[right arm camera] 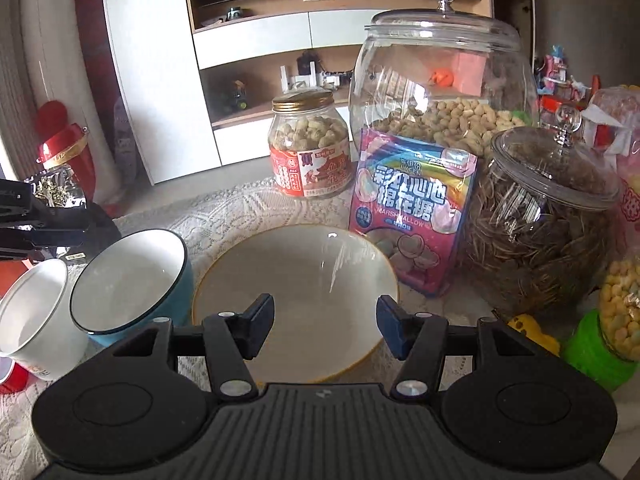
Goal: Organize plates and bowls
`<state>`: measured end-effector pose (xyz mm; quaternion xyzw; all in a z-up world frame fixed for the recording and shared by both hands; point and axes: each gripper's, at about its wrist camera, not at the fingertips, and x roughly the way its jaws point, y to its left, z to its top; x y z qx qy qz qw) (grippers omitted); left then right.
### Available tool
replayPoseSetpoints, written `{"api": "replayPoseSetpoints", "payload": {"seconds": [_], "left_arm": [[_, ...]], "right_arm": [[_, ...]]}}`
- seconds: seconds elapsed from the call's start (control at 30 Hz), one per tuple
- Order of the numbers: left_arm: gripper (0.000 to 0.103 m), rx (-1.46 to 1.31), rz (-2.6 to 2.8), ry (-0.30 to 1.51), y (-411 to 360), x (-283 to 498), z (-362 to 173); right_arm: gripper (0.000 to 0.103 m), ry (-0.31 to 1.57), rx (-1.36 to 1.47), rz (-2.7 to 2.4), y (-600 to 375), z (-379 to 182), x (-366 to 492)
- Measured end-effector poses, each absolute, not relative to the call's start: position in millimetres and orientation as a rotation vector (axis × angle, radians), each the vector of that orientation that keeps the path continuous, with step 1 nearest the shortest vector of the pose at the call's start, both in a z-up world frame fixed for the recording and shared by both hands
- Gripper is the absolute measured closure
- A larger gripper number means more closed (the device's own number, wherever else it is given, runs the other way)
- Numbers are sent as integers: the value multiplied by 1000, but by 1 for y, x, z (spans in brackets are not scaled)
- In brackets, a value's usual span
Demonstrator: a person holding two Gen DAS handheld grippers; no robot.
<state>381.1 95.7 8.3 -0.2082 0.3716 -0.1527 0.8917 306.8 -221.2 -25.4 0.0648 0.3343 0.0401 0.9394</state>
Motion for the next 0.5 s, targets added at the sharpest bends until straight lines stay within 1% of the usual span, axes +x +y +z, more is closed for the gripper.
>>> {"api": "replayPoseSetpoints", "payload": {"seconds": [0.17, 0.27, 0.4, 0.5], "left_arm": [[72, -403, -268, 795, 88, 375, 4], [72, -411, -337, 798, 78, 370, 6], [72, -375, -454, 814, 42, 369, 19], [72, -260, -458, 787, 1, 380, 26]], "right_arm": [[46, 679, 150, 81, -229, -30, 304], [46, 680, 133, 32, -241, -35, 296], [46, 708, 160, 24, -261, -39, 307], [46, 701, 146, 37, -268, -42, 328]]}}
